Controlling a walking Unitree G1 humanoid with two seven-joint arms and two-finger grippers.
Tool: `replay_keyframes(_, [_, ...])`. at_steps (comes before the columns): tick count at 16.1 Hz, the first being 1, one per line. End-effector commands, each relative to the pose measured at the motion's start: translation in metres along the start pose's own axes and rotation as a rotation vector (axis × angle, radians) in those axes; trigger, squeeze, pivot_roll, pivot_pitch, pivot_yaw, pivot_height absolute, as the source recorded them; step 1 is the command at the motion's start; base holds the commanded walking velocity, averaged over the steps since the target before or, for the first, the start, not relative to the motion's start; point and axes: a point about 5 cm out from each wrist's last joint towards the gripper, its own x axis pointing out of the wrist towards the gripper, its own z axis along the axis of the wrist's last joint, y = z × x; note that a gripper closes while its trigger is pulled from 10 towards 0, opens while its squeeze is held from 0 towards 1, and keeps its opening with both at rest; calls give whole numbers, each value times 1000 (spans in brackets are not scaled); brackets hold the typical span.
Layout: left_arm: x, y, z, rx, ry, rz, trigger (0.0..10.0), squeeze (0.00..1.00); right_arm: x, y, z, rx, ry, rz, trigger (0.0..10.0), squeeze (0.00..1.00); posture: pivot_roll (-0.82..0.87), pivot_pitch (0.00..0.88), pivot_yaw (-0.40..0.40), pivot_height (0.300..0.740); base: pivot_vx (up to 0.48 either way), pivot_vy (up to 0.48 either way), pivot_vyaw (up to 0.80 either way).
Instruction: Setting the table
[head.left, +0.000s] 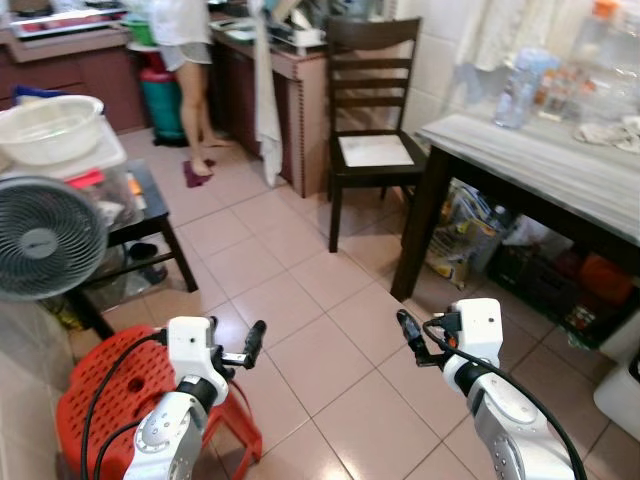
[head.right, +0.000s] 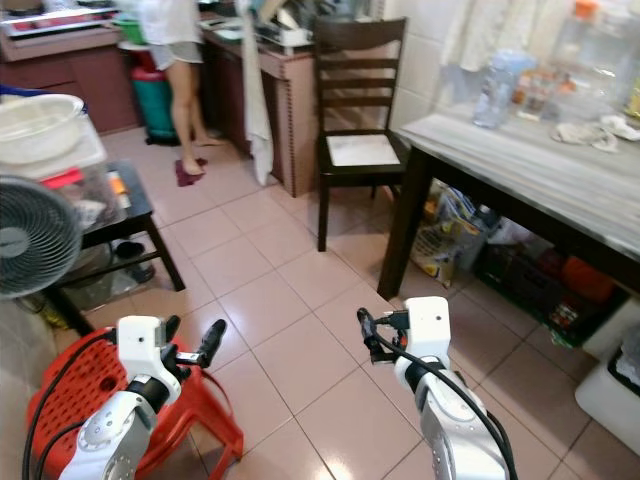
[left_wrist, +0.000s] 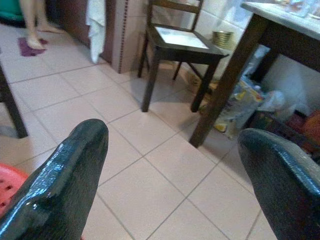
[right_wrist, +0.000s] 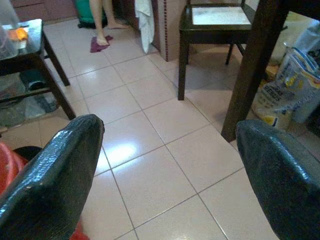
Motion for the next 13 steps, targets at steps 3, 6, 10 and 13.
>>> replay_keyframes(3, [3, 1, 8, 8, -10, 12, 10000, 0, 2, 8, 6, -45, -38, 38, 10000, 0, -162, 0, 4, 740, 0, 0, 0])
replay_keyframes(6, [6, 0, 12, 6, -21, -1, 10000, 0, 4, 1, 5, -21, -14, 31, 10000, 0, -164, 0, 9, 740, 0, 0, 0])
replay_keyframes(10, [9, -1, 15, 15, -24, -20, 10000, 0, 4, 0, 9, 4, -46, 10, 10000, 0, -166, 0, 13, 740, 0, 0, 0])
replay_keyframes(13, [9, -1, 15, 11, -19, -24, 10000, 0, 4, 1, 7, 8, -40, 10, 10000, 0, -171, 0, 15, 740, 0, 0, -760])
